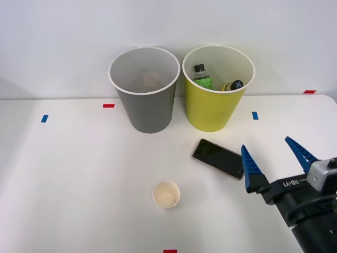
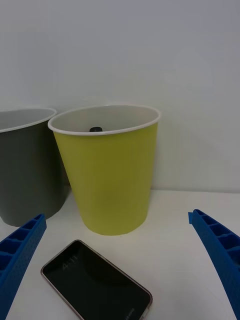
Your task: Put cans in the gray bin, plastic bottles in the light green bin
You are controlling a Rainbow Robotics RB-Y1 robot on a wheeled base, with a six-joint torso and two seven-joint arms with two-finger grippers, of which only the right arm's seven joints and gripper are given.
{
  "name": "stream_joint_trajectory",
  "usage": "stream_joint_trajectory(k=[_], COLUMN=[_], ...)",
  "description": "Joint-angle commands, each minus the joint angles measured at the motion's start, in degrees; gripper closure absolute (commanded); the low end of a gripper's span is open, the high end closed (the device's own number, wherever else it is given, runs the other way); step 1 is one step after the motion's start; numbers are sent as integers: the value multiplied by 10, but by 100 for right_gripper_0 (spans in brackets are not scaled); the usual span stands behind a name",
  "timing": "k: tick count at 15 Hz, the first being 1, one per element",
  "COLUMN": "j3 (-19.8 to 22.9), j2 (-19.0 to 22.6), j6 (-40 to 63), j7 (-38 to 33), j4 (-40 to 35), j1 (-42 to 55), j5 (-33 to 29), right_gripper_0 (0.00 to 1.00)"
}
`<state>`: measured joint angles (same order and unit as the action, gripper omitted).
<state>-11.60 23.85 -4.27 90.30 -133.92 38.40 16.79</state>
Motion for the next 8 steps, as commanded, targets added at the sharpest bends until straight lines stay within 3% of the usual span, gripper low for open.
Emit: stream_joint_trajectory(k=[1,5,8], j3=[0,-2,4], j2=[-22,-82,-89], j6=[-13,-13,-13], j7=[16,31,37], j4=[1,2,2], j1=[48,70,74], j5=[-12,-22,-25], right_gripper_0=[0,0,0])
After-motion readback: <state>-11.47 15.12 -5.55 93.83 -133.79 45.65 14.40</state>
